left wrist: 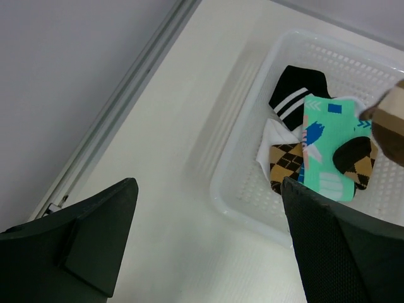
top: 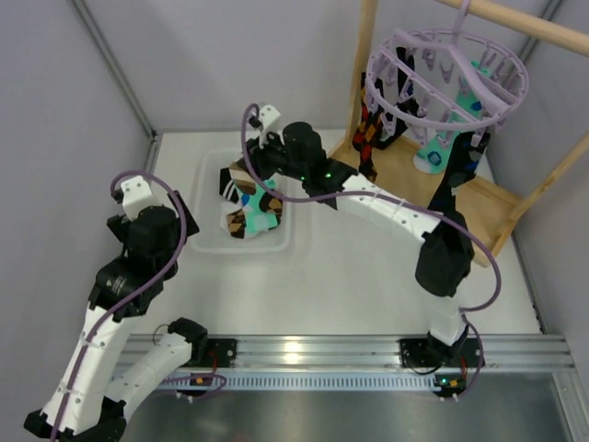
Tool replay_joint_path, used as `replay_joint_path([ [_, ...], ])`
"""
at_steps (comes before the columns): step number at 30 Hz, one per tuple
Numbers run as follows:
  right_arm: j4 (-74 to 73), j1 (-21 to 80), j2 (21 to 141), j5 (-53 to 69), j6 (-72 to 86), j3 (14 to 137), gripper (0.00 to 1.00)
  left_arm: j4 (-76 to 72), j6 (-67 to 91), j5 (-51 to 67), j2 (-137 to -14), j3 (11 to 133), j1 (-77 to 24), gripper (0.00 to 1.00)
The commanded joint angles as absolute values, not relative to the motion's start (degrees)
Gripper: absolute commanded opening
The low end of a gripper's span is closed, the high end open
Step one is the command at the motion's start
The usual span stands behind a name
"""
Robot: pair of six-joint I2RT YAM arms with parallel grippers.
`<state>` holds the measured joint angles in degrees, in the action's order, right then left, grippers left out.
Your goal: Remove the socks clipped to the hanger
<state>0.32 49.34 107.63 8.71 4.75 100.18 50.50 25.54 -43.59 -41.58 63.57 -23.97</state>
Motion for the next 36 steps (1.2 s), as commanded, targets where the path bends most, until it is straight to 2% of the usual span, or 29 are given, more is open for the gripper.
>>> replay_joint_path([
  [1,-7.9,49.6,114.9,12.6,4.0,110.6,0.54,51.6,25.7,-44.7,-39.3,60.4,-23.6,0.98],
  [2,-9.7,49.7,115.6,10.0,4.0,112.2,0.84,51.2,26.2,-44.7,-38.9,59.1,-23.7,0.98],
  [3,-10.2,49.8,115.5,9.2,4.1,112.7,0.96,50.9,26.3,-42.3,-38.5,58.6,-24.1,0.98],
  [9,-8.2,47.7,99.9,5.1,4.0,96.9,0.99,46.0,25.1,-35.6,-36.0,54.1,-24.3,0.98],
  [13,-9.4,44.4,80.4,3.3,4.8,77.3,0.99,44.2,24.3,-30.7,-38.1,53.0,-24.2,0.98],
  [19,-17.1,41.0,56.3,-14.7,7.1,56.5,0.99,43.0,23.5,-25.1,-40.9,52.5,-24.2,0.98],
  [22,-21.7,38.2,49.0,-21.4,8.8,52.0,0.99,42.6,23.1,-23.5,-40.8,52.2,-24.2,0.98],
  [26,-25.1,34.9,42.6,-31.6,10.4,50.1,1.00,41.9,22.9,-21.6,-40.4,51.7,-24.2,0.98],
  [31,-24.6,25.7,38.9,-36.4,10.7,47.8,0.99,42.0,22.7,-20.4,-41.3,51.8,-24.3,0.98],
  [34,-20.9,17.2,38.4,-33.3,10.4,45.0,0.99,42.0,22.7,-19.9,-41.1,51.7,-24.3,0.98],
  [36,-13.8,10.1,37.8,-23.4,7.0,41.5,0.99,41.8,22.6,-19.9,-41.0,51.6,-24.9,0.98],
])
